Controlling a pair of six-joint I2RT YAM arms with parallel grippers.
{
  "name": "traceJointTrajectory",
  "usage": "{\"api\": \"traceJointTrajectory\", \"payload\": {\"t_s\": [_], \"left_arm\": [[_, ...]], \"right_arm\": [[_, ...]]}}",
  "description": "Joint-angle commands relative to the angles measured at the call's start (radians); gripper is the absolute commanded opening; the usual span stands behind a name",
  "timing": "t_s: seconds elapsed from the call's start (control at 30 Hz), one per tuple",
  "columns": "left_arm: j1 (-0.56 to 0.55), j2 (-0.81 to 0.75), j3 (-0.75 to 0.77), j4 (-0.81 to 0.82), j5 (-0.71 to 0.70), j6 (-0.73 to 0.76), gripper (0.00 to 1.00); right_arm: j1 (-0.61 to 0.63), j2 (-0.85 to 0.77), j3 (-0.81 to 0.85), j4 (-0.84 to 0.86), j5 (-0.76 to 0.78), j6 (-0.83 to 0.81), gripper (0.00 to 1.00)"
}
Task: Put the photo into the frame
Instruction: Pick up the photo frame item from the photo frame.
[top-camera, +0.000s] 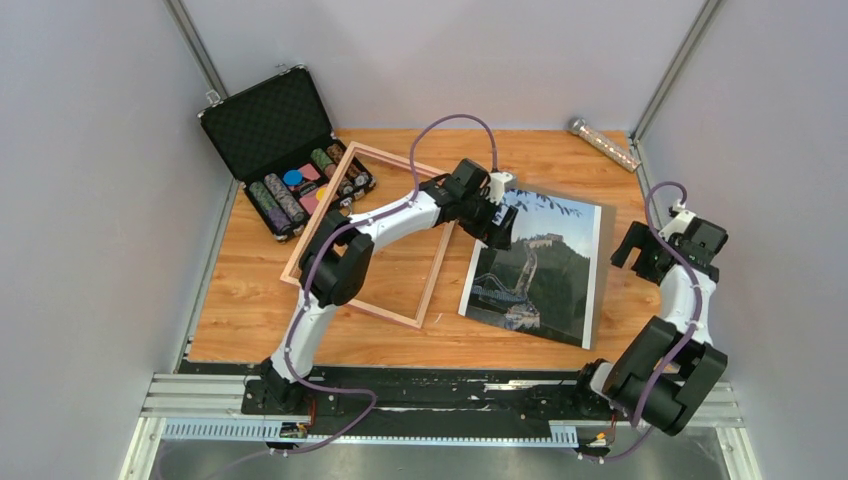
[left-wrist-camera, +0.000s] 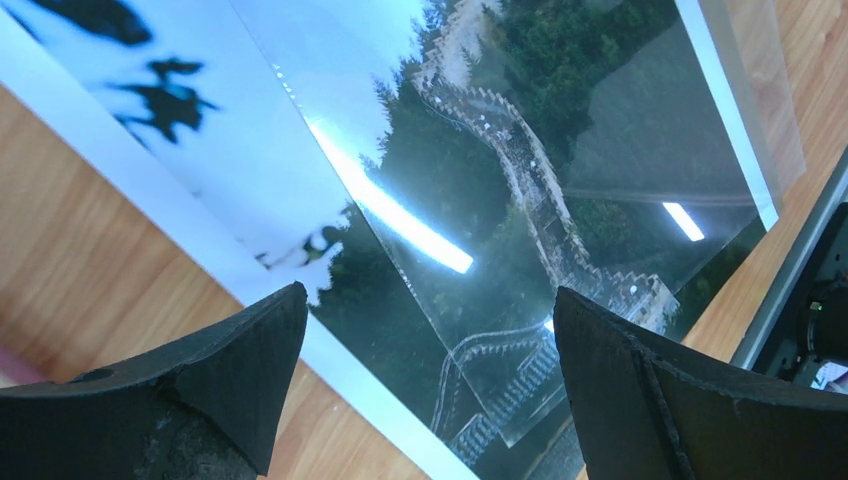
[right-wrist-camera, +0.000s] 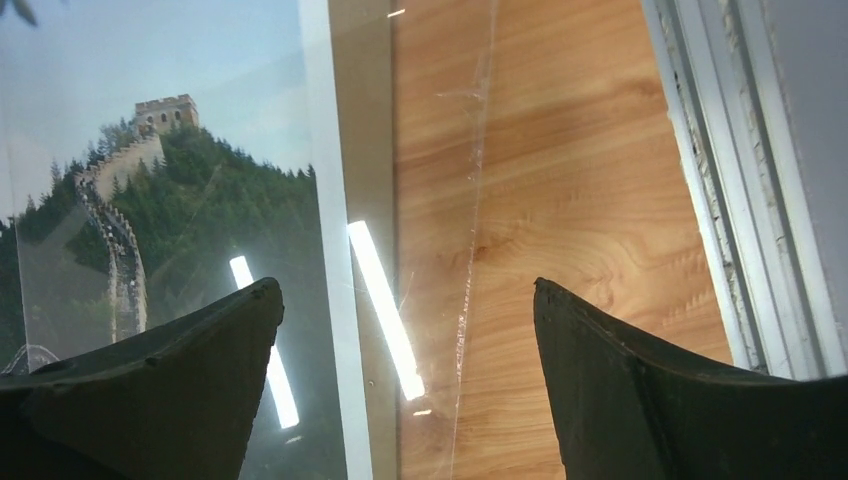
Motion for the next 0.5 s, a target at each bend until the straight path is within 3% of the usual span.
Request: {"api": "traceJointTrajectory", "payload": {"t_s": [0.0, 0.47], "left_arm": [[-0.016, 0.056, 0.084, -0.002, 0.028, -0.061, 1.00], [-0.044, 0.126, 0.118, 0.013, -0.081, -0.109, 1.00]], "right_arm": [[-0.075, 0.073, 0.054, -0.038, -0.142, -0.043, 0.93], [-0.124, 0.365, 0.127, -0.050, -0.239, -0.067, 0.88]]}}
